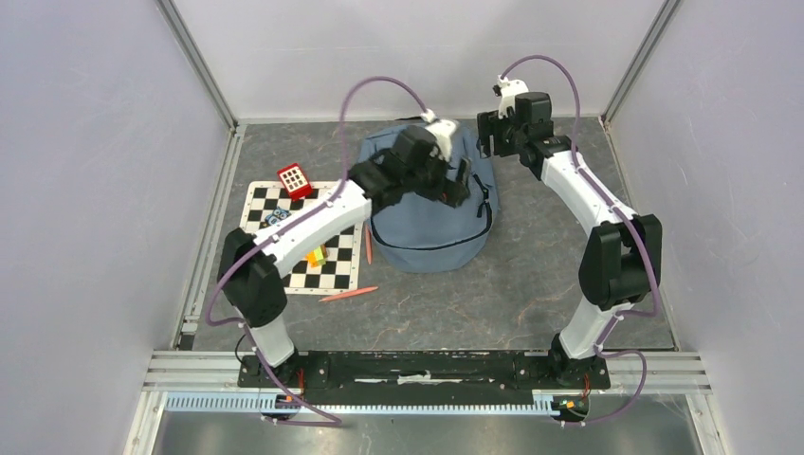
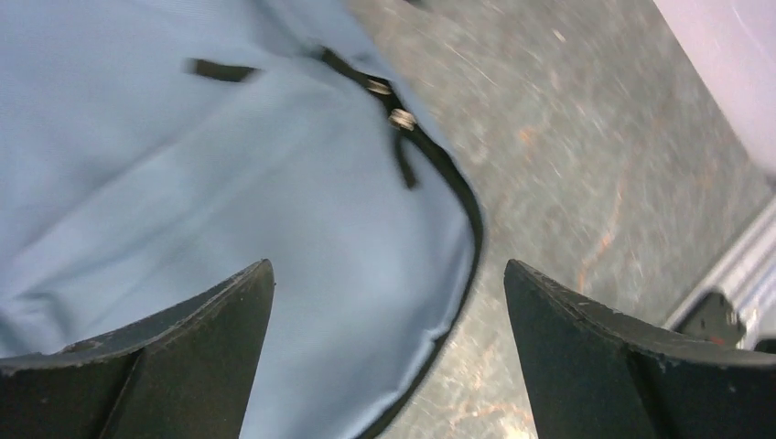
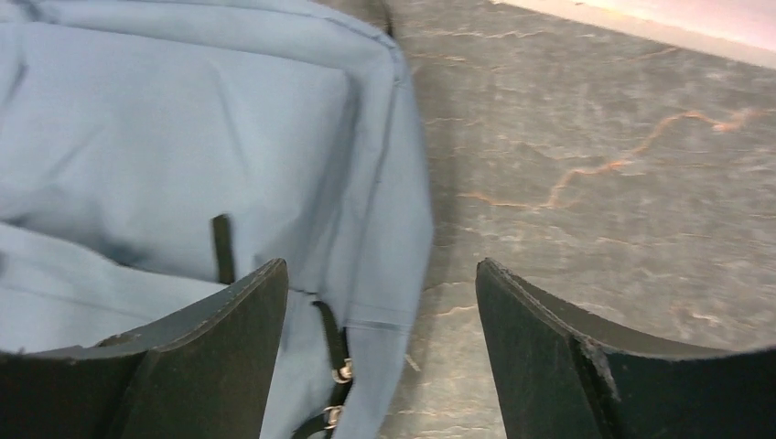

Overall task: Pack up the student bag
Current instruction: Adjust the student bag at the center of the board.

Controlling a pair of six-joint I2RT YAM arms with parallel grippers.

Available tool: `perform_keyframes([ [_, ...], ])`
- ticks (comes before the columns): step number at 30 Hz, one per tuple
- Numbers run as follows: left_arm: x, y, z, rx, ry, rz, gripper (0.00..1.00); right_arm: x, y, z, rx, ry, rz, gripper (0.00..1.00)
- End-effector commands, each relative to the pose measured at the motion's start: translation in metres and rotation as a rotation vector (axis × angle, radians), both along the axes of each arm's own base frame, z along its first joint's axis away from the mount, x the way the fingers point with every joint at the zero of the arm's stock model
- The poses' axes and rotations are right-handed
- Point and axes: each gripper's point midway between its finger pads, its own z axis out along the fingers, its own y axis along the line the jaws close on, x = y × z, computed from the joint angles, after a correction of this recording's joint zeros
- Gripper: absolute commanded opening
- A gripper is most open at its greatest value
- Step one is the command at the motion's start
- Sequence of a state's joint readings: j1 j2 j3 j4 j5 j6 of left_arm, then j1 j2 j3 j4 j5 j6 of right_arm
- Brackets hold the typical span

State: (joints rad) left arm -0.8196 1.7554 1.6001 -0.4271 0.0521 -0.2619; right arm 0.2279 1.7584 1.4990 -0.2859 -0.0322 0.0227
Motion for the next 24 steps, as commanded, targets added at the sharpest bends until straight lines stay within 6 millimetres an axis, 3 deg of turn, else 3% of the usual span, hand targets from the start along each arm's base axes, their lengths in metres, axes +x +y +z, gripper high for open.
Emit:
perform_keyframes([
  [1, 0.049, 0.060, 0.000, -0.068, 0.125, 0.285, 1.00, -0.017, 0.028, -0.002, 0.163, 0.054, 0.074, 0.80],
  [6, 0.096, 0.106, -0.030, -0.142, 0.266, 0.462, 1.00, -0.021, 0.051, -0.017, 0.218, 0.099, 0.114, 0.80],
  [12, 0.136, 0.140, -0.057, -0.087, 0.262, 0.570, 1.00, -0.025, 0.068, -0.041, 0.209, 0.183, 0.122, 0.81],
  [17, 0.152, 0.156, -0.087, 0.038, 0.271, 0.605, 1.00, -0.043, 0.040, -0.053, 0.120, 0.214, 0.027, 0.84],
  [19, 0.153, 0.153, -0.092, 0.036, 0.275, 0.589, 0.99, -0.055, 0.026, -0.057, 0.073, 0.222, -0.018, 0.85],
  [22, 0.151, 0.144, -0.102, 0.022, 0.308, 0.551, 0.90, -0.077, 0.009, -0.070, 0.026, 0.265, -0.068, 0.86],
  [24, 0.149, 0.142, -0.107, 0.022, 0.326, 0.540, 0.77, -0.092, 0.000, -0.081, 0.000, 0.311, -0.098, 0.86],
])
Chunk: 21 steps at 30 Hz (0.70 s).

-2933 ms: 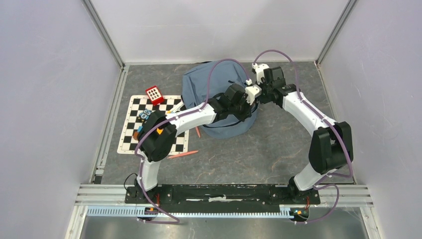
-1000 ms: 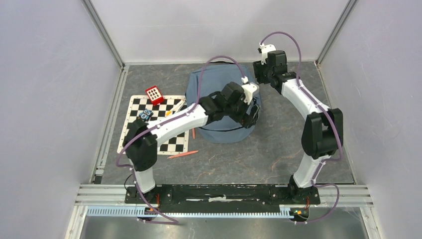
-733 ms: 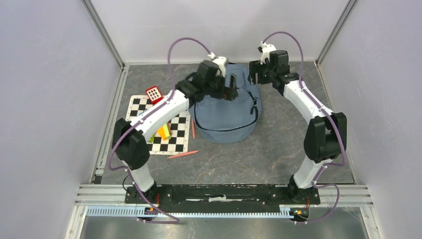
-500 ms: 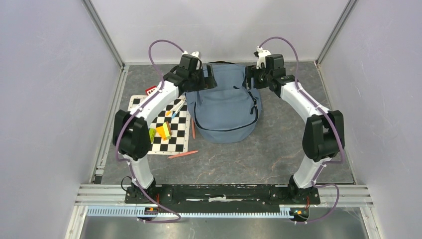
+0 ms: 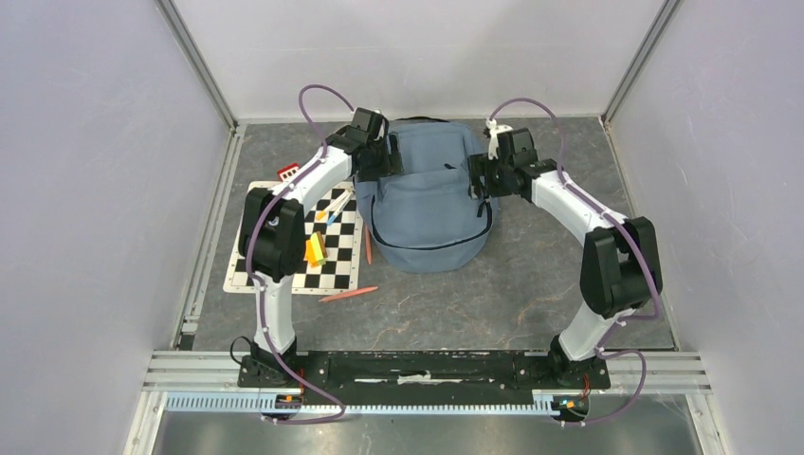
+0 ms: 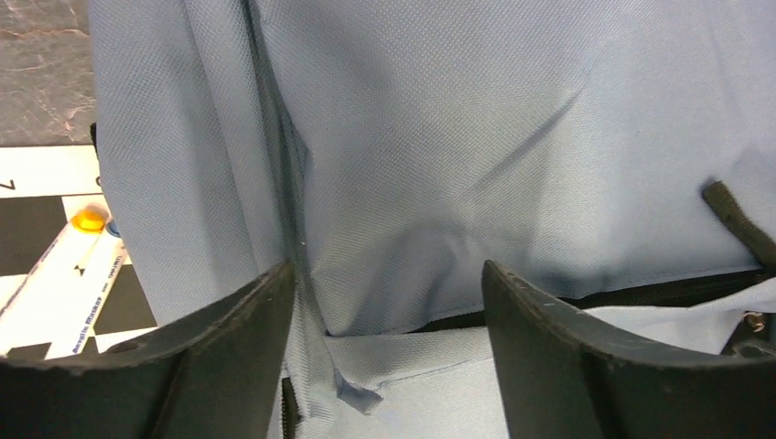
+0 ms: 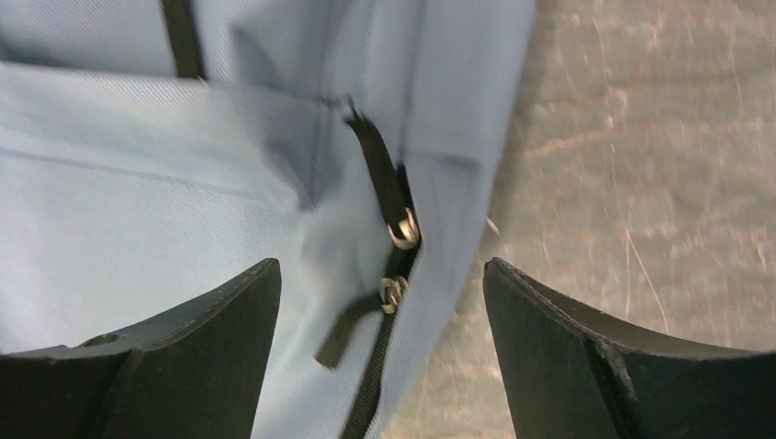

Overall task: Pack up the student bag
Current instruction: Adjust the student bag at the center of the board.

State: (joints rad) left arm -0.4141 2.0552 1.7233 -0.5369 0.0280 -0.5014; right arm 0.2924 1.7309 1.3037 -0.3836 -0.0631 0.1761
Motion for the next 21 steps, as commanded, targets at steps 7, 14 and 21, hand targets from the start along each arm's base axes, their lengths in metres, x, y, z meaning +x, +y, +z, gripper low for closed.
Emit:
perform_keyframes([
  [7, -0.009, -0.025, 0.001, -0.104, 0.012, -0.103, 0.32, -0.053, -0.033, -0.030, -0.085, 0.131, -0.097, 0.58],
  [14, -0.047, -0.066, 0.015, -0.154, -0.010, -0.280, 0.02, 0.002, -0.060, -0.001, -0.199, 0.019, -0.157, 0.00],
  [21, -0.103, -0.135, 0.046, -0.298, -0.050, -0.583, 0.02, 0.097, -0.074, 0.051, -0.265, -0.166, -0.194, 0.00],
])
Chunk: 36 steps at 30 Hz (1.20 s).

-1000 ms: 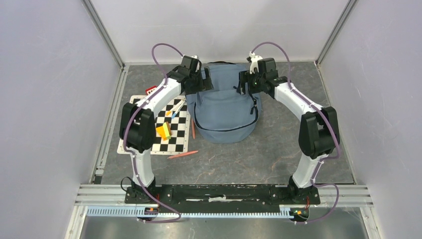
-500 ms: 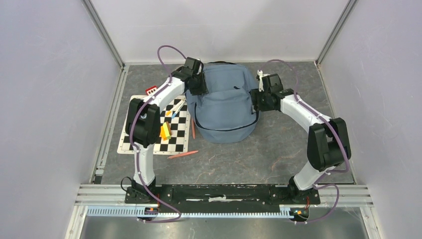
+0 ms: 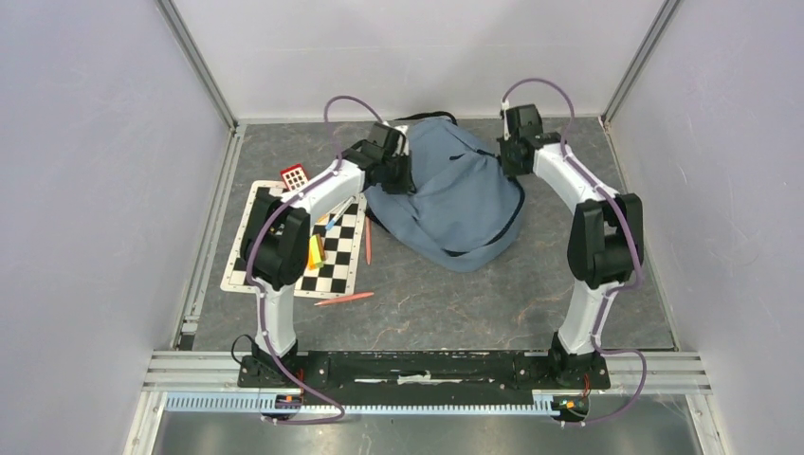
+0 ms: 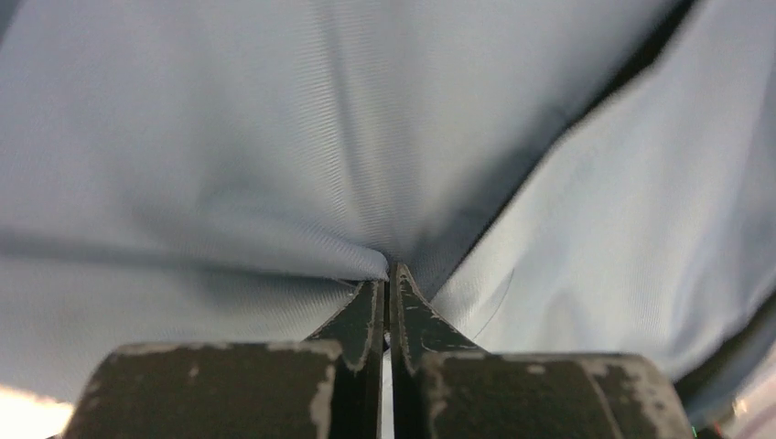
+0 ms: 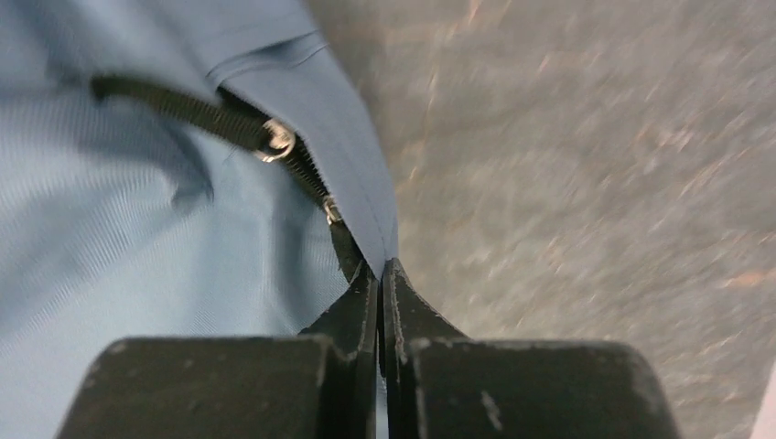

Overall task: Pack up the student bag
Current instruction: Adjust the student bag at the center of the board.

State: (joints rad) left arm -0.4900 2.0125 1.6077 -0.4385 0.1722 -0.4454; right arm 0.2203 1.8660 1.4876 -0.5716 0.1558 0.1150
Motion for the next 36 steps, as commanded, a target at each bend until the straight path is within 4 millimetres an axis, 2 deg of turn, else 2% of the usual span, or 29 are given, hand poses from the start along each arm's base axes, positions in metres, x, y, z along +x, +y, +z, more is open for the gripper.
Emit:
perform_keyframes([
  [1, -0.072, -0.095, 0.058, -0.245, -0.055, -0.430, 0.02, 0.084, -0.002, 0.070, -0.046, -0.276, 0.007, 0.00],
  [4, -0.094, -0.117, 0.075, -0.286, -0.097, -0.588, 0.05, 0.114, 0.011, 0.080, -0.013, -0.355, 0.040, 0.02],
  [5, -0.098, -0.121, 0.079, -0.298, -0.097, -0.612, 0.10, 0.122, 0.015, 0.083, 0.002, -0.376, 0.049, 0.08],
  [7, -0.097, -0.122, 0.085, -0.305, -0.098, -0.619, 0.24, 0.132, 0.023, 0.089, 0.037, -0.401, 0.056, 0.30],
  [9, -0.088, -0.115, 0.090, -0.271, -0.111, -0.578, 0.40, 0.133, 0.026, 0.097, 0.064, -0.413, 0.057, 0.47],
  [10, -0.080, -0.109, 0.095, -0.249, -0.125, -0.534, 0.48, 0.130, 0.027, 0.100, 0.073, -0.414, 0.056, 0.57],
  [11, -0.072, -0.101, 0.100, -0.234, -0.137, -0.490, 0.59, 0.126, 0.026, 0.103, 0.077, -0.415, 0.051, 0.64],
  [13, -0.055, -0.085, 0.111, -0.219, -0.160, -0.396, 0.76, 0.112, 0.024, 0.102, 0.085, -0.399, 0.040, 0.77],
  [15, -0.035, -0.063, 0.112, -0.181, -0.164, -0.257, 0.90, 0.095, 0.025, 0.103, 0.115, -0.384, 0.037, 0.82],
  [18, -0.009, -0.026, 0.096, -0.117, -0.121, -0.079, 0.99, 0.069, 0.034, 0.090, 0.173, -0.323, 0.054, 0.83],
  [21, 0.015, 0.010, 0.070, -0.056, -0.070, 0.065, 1.00, 0.045, 0.049, 0.075, 0.221, -0.261, 0.076, 0.83],
  [24, 0.032, 0.032, 0.047, 0.006, -0.048, 0.136, 1.00, 0.028, 0.072, 0.061, 0.263, -0.203, 0.129, 0.84],
  [27, 0.043, 0.043, 0.030, 0.060, -0.047, 0.165, 1.00, 0.021, 0.093, 0.051, 0.286, -0.169, 0.173, 0.84],
  [29, 0.046, 0.042, 0.014, 0.069, -0.021, 0.152, 0.99, 0.020, 0.102, 0.044, 0.281, -0.146, 0.189, 0.84],
  [31, 0.043, 0.034, 0.000, 0.046, 0.008, 0.114, 0.91, 0.019, 0.104, 0.033, 0.262, -0.115, 0.192, 0.82],
  [33, 0.038, 0.026, -0.012, 0.013, 0.029, 0.082, 0.71, 0.018, 0.103, 0.025, 0.244, -0.094, 0.192, 0.76],
  [36, 0.029, 0.024, -0.023, -0.004, 0.036, 0.060, 0.48, 0.020, 0.098, 0.016, 0.205, -0.086, 0.195, 0.53],
])
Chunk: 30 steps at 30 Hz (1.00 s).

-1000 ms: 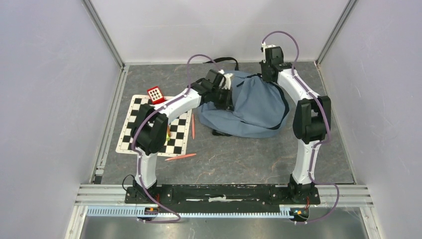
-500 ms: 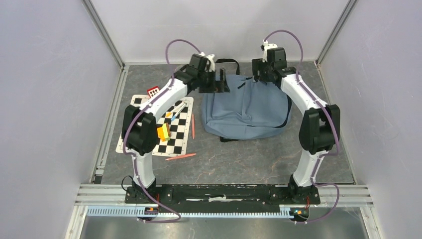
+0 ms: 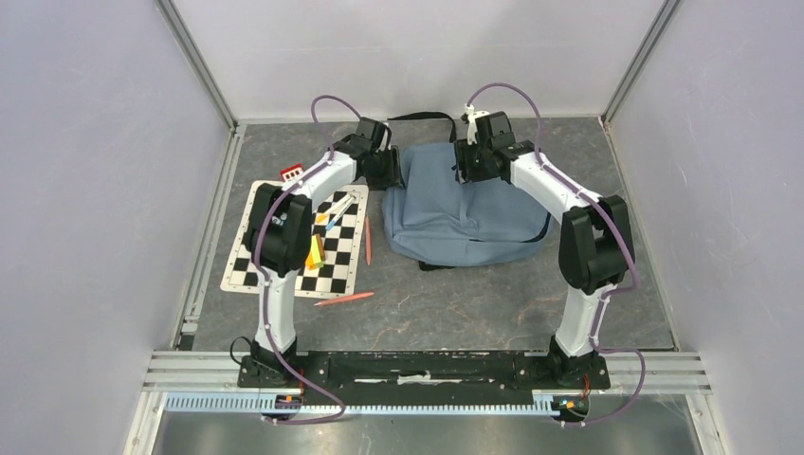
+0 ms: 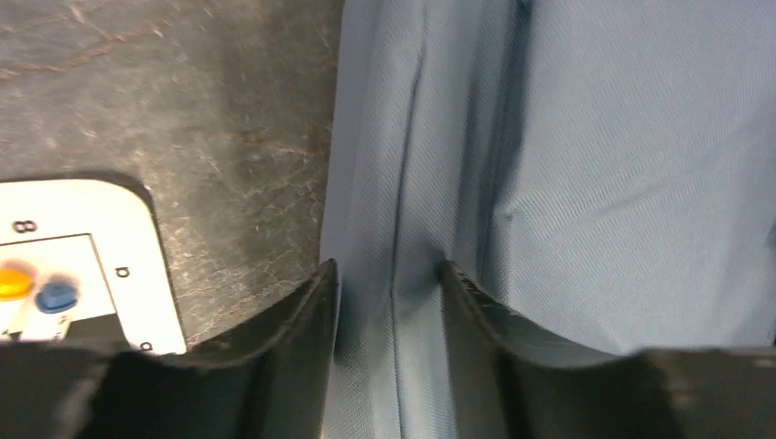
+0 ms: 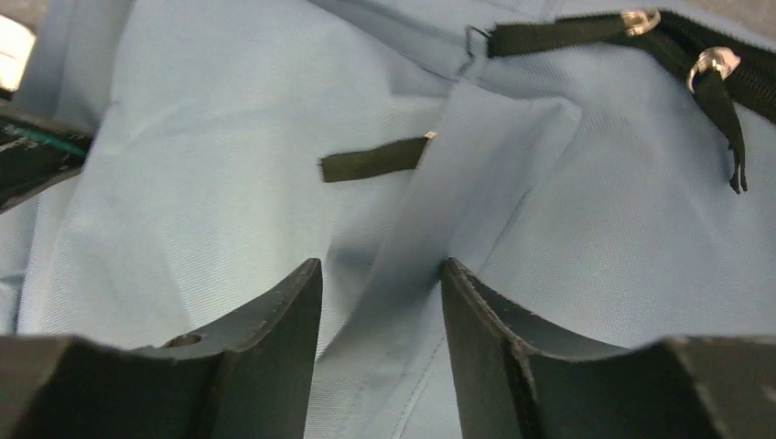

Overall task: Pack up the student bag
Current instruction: Adjust the student bag at the center of the board.

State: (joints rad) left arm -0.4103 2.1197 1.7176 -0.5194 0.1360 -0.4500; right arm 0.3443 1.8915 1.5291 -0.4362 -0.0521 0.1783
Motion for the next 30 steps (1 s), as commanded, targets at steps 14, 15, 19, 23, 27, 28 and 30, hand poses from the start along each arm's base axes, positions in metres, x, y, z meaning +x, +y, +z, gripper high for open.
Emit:
perform_keyframes([
  [14, -0.152, -0.080, 0.030, -0.234, -0.091, -0.519, 0.02, 0.080, 0.019, 0.032, -0.099, -0.230, 0.204, 0.00],
  [15, -0.164, -0.087, 0.038, -0.256, -0.108, -0.571, 0.05, 0.084, 0.030, 0.037, -0.077, -0.257, 0.259, 0.00],
  [19, -0.192, -0.107, 0.048, -0.297, -0.097, -0.669, 0.28, 0.093, 0.062, 0.050, 0.017, -0.330, 0.409, 0.05],
  [23, -0.185, -0.109, 0.066, -0.296, -0.123, -0.650, 0.59, 0.083, 0.073, 0.058, 0.047, -0.356, 0.464, 0.25],
  [27, -0.164, -0.100, 0.095, -0.274, -0.216, -0.559, 0.77, 0.071, 0.052, 0.067, -0.013, -0.364, 0.387, 0.53],
  [28, -0.158, -0.097, 0.101, -0.277, -0.227, -0.524, 0.79, 0.068, 0.043, 0.071, -0.031, -0.365, 0.343, 0.60],
  [30, -0.139, -0.085, 0.109, -0.256, -0.237, -0.416, 0.82, 0.061, 0.028, 0.080, -0.051, -0.363, 0.255, 0.69],
])
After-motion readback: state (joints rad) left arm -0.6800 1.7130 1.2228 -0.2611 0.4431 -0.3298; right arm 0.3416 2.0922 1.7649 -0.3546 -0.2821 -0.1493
